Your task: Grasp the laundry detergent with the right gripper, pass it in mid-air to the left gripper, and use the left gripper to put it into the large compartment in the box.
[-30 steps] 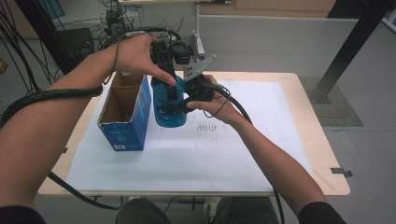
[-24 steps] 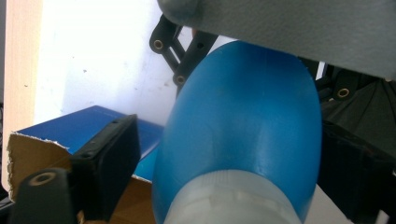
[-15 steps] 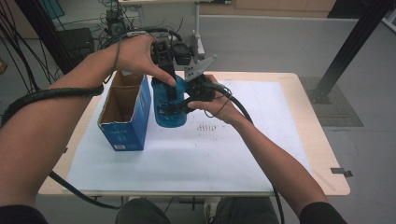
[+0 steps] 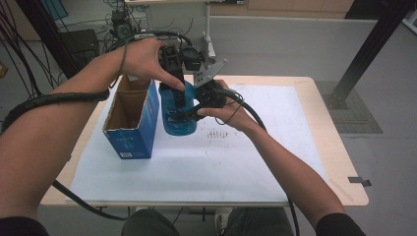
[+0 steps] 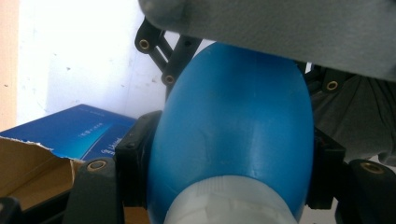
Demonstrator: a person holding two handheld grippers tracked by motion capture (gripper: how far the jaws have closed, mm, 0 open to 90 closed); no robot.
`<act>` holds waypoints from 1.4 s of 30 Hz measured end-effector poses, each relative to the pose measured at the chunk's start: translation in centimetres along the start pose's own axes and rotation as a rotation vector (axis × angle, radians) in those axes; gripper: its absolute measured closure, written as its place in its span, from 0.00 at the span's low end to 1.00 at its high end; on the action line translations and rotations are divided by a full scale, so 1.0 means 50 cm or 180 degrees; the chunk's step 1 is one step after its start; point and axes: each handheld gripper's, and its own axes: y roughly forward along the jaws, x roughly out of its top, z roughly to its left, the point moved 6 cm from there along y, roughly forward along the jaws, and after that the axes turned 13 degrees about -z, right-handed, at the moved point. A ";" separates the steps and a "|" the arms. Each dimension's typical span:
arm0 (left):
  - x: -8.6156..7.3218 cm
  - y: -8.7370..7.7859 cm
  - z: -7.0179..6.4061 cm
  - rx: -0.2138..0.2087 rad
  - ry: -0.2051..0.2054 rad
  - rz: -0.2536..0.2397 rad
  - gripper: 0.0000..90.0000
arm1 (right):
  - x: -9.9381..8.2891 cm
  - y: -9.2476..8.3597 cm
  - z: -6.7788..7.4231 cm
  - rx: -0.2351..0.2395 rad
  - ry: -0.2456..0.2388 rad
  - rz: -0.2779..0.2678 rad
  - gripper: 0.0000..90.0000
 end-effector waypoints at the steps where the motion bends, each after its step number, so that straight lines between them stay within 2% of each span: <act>1: -0.001 0.000 -0.001 -0.0004 -0.0007 0.0008 0.39 | 0.000 0.000 0.000 0.0000 0.0000 -0.0001 0.49; 21: 0.003 0.004 0.003 0.0032 0.0029 0.0028 0.39 | -0.004 -0.002 -0.002 0.0000 0.0049 0.0001 0.49; 23: 0.003 0.005 0.002 0.0031 0.0022 0.0035 0.39 | -0.005 0.000 -0.004 0.0007 0.0013 -0.0021 0.49; 34: 0.002 0.006 0.002 0.0024 0.0024 0.0031 0.39 | -0.007 0.000 -0.003 0.0013 0.0044 -0.0010 0.48; 42: 0.000 0.008 0.001 0.0025 0.0029 0.0043 0.40 | -0.008 0.003 -0.003 0.0011 0.0003 -0.0019 0.48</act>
